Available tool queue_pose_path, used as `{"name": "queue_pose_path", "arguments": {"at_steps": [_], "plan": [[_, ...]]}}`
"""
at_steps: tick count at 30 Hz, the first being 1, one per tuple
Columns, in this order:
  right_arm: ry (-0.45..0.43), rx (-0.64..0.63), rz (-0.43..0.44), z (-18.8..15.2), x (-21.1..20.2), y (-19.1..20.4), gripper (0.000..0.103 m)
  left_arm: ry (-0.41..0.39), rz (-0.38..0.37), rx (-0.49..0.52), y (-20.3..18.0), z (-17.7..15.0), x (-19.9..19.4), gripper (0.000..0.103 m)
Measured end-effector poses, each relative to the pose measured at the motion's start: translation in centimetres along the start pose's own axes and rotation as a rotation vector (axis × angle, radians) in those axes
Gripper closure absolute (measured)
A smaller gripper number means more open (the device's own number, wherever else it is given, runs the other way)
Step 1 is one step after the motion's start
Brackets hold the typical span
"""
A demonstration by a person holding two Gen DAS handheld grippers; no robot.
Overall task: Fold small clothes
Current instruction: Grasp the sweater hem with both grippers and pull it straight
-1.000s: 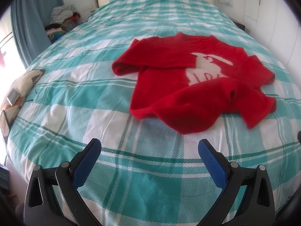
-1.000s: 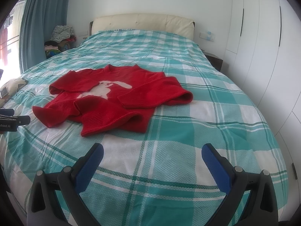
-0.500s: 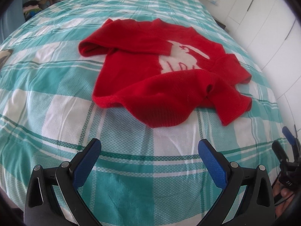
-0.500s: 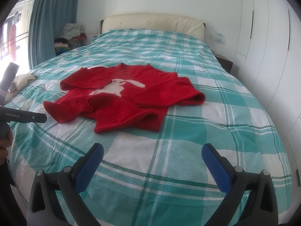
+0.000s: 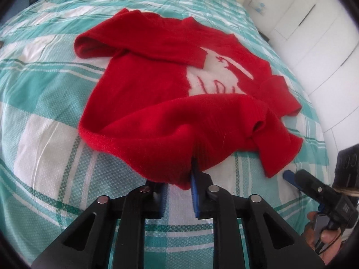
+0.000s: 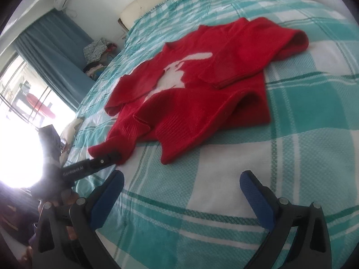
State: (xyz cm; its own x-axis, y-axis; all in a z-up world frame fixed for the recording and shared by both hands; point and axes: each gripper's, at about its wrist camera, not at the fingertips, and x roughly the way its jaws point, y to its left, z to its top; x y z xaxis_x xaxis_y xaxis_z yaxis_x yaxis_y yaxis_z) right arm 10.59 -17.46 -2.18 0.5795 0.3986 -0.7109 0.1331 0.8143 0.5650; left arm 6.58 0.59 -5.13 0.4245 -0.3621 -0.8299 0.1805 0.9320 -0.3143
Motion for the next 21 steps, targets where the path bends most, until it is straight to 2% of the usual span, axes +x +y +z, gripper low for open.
{"name": "queue_pose_path", "arguments": {"at_steps": [3, 4, 5, 7, 10, 14, 17, 19, 21], "plan": [[-0.016, 0.034, 0.035, 1.1, 2.2, 0.1, 0.036, -0.054, 0.02, 0.022, 0.1, 0.4, -0.8, 0.094], [-0.029, 0.034, 0.021, 1.3, 2.4, 0.1, 0.062, -0.068, 0.012, 0.015, 0.5, 0.6, -1.3, 0.095], [-0.043, 0.037, -0.001, 1.4, 2.1, 0.0, 0.095, -0.075, -0.001, 0.004, 0.9, 0.7, -1.9, 0.095], [-0.053, 0.052, 0.018, 1.5, 0.4, -0.2, 0.098, -0.069, -0.034, -0.018, 2.0, 0.8, -3.7, 0.096], [-0.04, -0.008, 0.053, 1.4, -4.5, 0.4, 0.098, 0.0, -0.099, -0.02, 3.5, -0.4, -6.7, 0.096], [0.085, -0.05, 0.064, -1.0, -9.5, 0.2, 0.098, 0.132, -0.091, 0.061, 4.2, -3.6, -8.1, 0.096], [0.168, -0.062, 0.016, -3.0, -9.6, -0.9, 0.098, 0.244, -0.078, 0.083, 4.4, -5.6, -6.7, 0.096], [0.185, -0.067, -0.021, -3.8, -8.4, -1.8, 0.098, 0.251, -0.035, 0.095, 4.6, -6.2, -5.8, 0.095], [0.182, -0.045, -0.012, -4.1, -7.1, -2.8, 0.098, 0.257, -0.051, 0.075, 4.9, -6.1, -5.2, 0.093]]}}
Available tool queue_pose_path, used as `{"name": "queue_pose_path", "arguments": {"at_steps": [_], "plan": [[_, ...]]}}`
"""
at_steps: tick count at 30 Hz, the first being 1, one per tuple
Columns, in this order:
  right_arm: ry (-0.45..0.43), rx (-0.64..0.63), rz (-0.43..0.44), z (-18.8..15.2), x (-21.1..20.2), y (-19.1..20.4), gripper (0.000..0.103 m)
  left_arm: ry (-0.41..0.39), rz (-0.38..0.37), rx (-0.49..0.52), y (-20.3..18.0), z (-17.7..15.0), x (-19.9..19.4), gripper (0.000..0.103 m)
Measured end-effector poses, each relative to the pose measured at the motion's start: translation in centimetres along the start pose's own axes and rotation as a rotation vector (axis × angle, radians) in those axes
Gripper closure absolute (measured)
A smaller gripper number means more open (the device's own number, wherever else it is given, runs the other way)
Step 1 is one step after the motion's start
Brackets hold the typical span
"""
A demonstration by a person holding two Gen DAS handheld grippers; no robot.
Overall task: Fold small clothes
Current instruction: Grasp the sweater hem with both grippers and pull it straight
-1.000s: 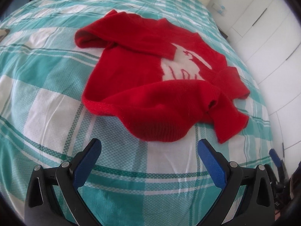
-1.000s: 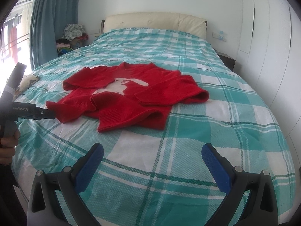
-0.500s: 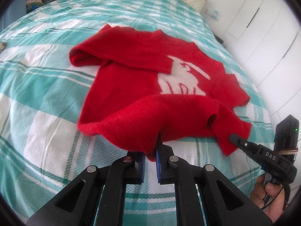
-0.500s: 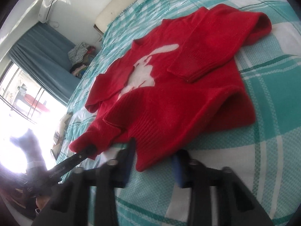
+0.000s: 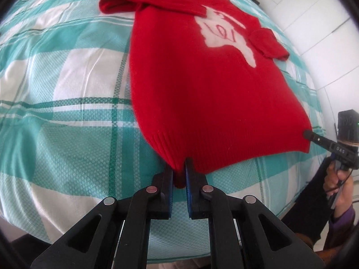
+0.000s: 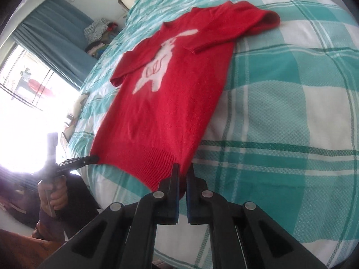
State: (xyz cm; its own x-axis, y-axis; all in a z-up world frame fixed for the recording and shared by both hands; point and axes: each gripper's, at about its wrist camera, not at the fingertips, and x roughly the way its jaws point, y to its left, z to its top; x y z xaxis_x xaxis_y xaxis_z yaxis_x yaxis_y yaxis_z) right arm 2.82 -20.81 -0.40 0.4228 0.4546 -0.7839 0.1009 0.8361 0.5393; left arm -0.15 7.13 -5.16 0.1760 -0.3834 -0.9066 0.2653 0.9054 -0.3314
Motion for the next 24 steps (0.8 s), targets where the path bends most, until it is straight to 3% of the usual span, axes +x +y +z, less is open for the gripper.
{"name": "queue_pose_path", "arguments": {"at_steps": [3, 5, 6, 7, 8, 9, 10, 12, 13, 17, 21, 24], "plan": [[-0.025, -0.009, -0.015, 0.2, 0.9, -0.2, 0.094, -0.029, -0.008, 0.003, 0.1, 0.0, -0.6, 0.082], [-0.024, 0.01, 0.015, 0.2, 1.0, -0.4, 0.09, -0.057, 0.001, 0.008, 0.1, -0.1, -1.0, 0.064], [-0.021, 0.018, 0.028, 0.0, 1.1, -0.5, 0.085, -0.065, 0.0, 0.005, 0.2, -0.1, -1.1, 0.064], [-0.018, 0.026, 0.037, -0.1, 1.1, -0.5, 0.072, -0.065, -0.004, -0.003, 0.3, 0.0, -0.9, 0.064], [-0.017, 0.035, 0.046, -0.3, 1.2, -0.6, 0.061, -0.062, -0.007, -0.011, 0.4, 0.2, -0.7, 0.066], [-0.01, 0.046, 0.058, -0.5, 1.4, -0.6, 0.06, -0.061, -0.003, -0.014, 0.3, 0.5, -0.5, 0.074], [0.003, 0.054, 0.068, -0.6, 1.7, -0.6, 0.06, -0.06, 0.013, -0.013, 0.1, 0.9, -0.1, 0.097], [0.015, 0.049, 0.055, -0.8, 2.1, -0.5, 0.066, -0.062, 0.028, -0.03, 0.1, 1.1, 0.0, 0.097], [0.024, 0.031, 0.021, -0.9, 2.1, -0.4, 0.096, -0.068, 0.039, -0.041, 0.2, 1.0, -0.2, 0.098], [0.039, 0.027, -0.082, -1.7, 0.1, -0.5, 0.1, -0.082, 0.121, -0.021, 0.2, -0.6, -1.7, 0.099], [0.038, 0.021, -0.128, -2.6, -2.3, -0.1, 0.1, -0.078, 0.186, 0.045, -0.7, -2.4, -2.7, 0.099], [0.072, -0.009, -0.197, -3.2, -1.4, -0.2, 0.1, -0.058, 0.247, 0.079, -1.1, -2.8, -1.6, 0.099]]}}
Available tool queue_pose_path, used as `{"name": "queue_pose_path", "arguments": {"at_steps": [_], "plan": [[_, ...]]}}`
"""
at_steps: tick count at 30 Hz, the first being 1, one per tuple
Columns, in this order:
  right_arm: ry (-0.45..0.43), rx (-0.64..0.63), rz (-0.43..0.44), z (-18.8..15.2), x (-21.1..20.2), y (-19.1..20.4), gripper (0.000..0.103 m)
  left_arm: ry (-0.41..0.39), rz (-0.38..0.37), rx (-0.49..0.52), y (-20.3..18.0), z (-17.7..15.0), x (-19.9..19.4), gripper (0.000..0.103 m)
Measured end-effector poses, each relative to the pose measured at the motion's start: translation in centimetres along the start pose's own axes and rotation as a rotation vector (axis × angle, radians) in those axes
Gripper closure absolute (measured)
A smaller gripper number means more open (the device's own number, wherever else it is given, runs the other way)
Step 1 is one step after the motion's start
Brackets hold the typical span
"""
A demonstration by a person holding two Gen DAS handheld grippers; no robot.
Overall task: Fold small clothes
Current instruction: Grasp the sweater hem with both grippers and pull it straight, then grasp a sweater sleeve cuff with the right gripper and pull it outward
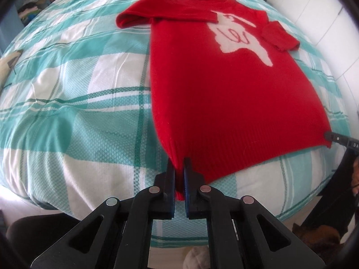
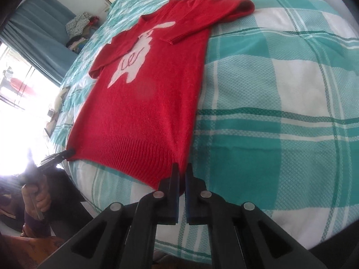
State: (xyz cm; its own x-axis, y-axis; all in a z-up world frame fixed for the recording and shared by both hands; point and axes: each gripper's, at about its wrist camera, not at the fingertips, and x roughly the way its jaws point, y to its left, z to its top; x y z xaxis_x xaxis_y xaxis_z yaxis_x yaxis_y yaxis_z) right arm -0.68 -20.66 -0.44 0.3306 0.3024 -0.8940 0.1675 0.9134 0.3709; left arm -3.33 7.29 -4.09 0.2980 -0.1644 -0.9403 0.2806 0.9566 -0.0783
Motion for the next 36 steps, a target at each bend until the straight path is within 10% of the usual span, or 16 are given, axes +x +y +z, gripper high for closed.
{"name": "queue_pose_path", "arguments": {"at_steps": [12, 16, 21, 27, 31, 36], "plan": [[-0.026, -0.036, -0.082, -0.9, 2.3, -0.5, 0.097, -0.011, 0.002, -0.063, 0.6, 0.5, 1.2, 0.08], [-0.009, -0.033, -0.078, -1.4, 1.1, -0.3, 0.069, -0.006, -0.026, -0.1, 1.3, -0.1, -0.1, 0.02], [-0.044, -0.059, -0.178, -1.5, -3.3, -1.1, 0.058, -0.037, -0.018, -0.096, 1.4, -1.3, -3.5, 0.02], [-0.311, -0.271, -0.378, 5.5, -9.4, 0.3, 0.047, -0.308, -0.001, -0.015, -1.0, 3.9, -10.3, 0.008], [-0.367, -0.46, -0.287, 11.5, -5.9, 3.5, 0.034, -0.396, 0.001, -0.057, -2.9, 9.0, -8.0, 0.007], [-0.272, -0.605, -0.201, 15.5, 2.8, 7.1, 0.035, -0.321, -0.032, -0.14, -3.0, 10.4, -0.5, 0.008]]}}
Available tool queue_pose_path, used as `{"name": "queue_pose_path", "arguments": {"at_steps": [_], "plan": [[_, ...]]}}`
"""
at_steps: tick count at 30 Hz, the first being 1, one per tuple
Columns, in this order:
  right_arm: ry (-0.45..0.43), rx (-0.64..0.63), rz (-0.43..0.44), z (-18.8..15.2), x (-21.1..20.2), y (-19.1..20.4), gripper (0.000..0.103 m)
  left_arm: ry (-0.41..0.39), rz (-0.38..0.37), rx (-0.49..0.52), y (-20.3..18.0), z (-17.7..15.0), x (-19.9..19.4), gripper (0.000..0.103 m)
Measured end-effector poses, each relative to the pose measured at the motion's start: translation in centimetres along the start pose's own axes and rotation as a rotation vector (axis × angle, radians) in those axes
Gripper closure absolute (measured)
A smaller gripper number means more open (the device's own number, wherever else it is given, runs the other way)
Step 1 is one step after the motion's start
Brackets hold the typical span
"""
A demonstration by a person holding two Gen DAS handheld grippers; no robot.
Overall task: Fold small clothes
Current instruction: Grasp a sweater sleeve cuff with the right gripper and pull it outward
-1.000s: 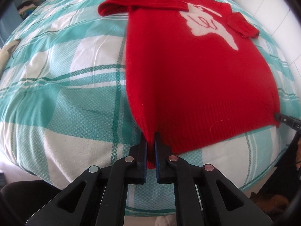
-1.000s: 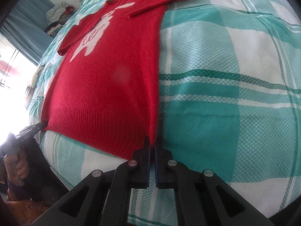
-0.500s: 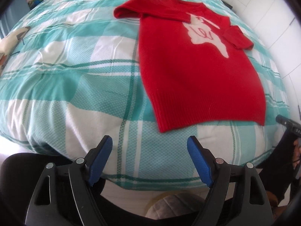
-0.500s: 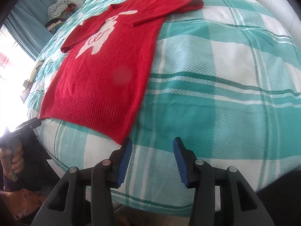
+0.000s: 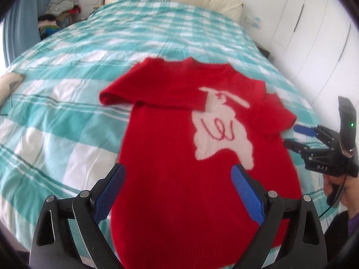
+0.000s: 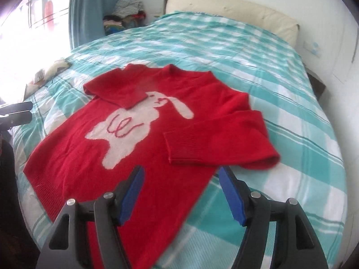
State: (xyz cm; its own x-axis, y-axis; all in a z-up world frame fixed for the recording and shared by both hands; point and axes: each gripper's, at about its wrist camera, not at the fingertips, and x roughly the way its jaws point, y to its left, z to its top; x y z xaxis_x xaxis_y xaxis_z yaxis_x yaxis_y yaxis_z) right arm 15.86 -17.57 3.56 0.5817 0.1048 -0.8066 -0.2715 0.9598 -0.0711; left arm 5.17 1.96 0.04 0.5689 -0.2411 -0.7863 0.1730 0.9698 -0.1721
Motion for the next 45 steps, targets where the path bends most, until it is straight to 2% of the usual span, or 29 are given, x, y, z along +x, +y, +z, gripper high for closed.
{"name": "queue_pose_path", "arguments": {"at_steps": [2, 3, 6, 7, 8, 9, 10, 12, 15, 19, 22, 25, 27, 33, 42, 45], "plan": [[0.026, -0.055, -0.002, 0.5, 3.0, 1.1, 0.036, 0.075, 0.042, 0.022, -0.1, -1.0, 1.7, 0.012], [0.03, -0.076, -0.018, 0.6, 4.3, 1.3, 0.037, 0.093, 0.04, 0.033, -0.1, -1.2, 2.2, 0.012], [0.04, -0.072, -0.027, 0.8, 7.8, 0.9, 0.041, 0.075, 0.073, 0.059, -0.5, -1.2, 2.3, 0.012], [0.06, -0.058, -0.012, 0.7, 8.8, 0.5, 0.052, 0.07, 0.084, 0.067, -0.6, -1.2, 2.3, 0.012], [0.067, -0.039, -0.016, 0.6, 9.2, 0.0, 0.077, 0.067, 0.093, 0.07, -0.7, -1.2, 2.3, 0.012], [0.059, -0.007, -0.036, 0.6, 9.0, -0.8, 0.091, 0.065, 0.095, 0.07, -0.7, -1.2, 2.3, 0.012], [0.038, 0.052, -0.026, 0.8, 8.2, -2.0, 0.094, 0.065, 0.091, 0.067, -0.7, -1.2, 2.2, 0.012], [-0.04, 0.176, -0.073, 0.9, 5.4, -5.4, 0.095, 0.068, 0.08, 0.062, -0.8, -1.1, 2.2, 0.012], [-0.161, 0.421, -0.179, -0.6, -0.1, -13.4, 0.095, 0.06, 0.076, 0.063, -0.9, -1.1, 1.8, 0.012], [-0.289, 0.733, -0.34, -6.4, -7.4, -23.0, 0.095, 0.052, 0.076, 0.054, -0.7, -1.3, 1.4, 0.012], [-0.313, 0.917, -0.387, -11.3, -10.3, -27.4, 0.095, 0.067, 0.076, 0.034, -0.4, -1.4, 1.7, 0.012], [-0.333, 1.09, -0.36, -15.2, -11.7, -30.2, 0.095, 0.087, 0.071, 0.024, -0.4, -1.5, 2.3, 0.012], [-0.301, 1.131, -0.364, -16.6, -11.8, -30.9, 0.095, 0.096, 0.071, 0.029, -0.7, -1.5, 2.7, 0.012], [-0.114, 1.228, -0.335, -19.7, -8.6, -31.5, 0.095, 0.111, 0.101, 0.067, -1.5, -2.0, 3.5, 0.012], [-0.081, 1.249, -0.347, -20.5, -8.2, -31.7, 0.094, 0.118, 0.115, 0.061, -1.0, -2.1, 3.6, 0.012], [-0.066, 1.254, -0.398, -20.8, -9.1, -31.4, 0.094, 0.111, 0.12, 0.068, -1.1, -2.2, 3.5, 0.012]]}}
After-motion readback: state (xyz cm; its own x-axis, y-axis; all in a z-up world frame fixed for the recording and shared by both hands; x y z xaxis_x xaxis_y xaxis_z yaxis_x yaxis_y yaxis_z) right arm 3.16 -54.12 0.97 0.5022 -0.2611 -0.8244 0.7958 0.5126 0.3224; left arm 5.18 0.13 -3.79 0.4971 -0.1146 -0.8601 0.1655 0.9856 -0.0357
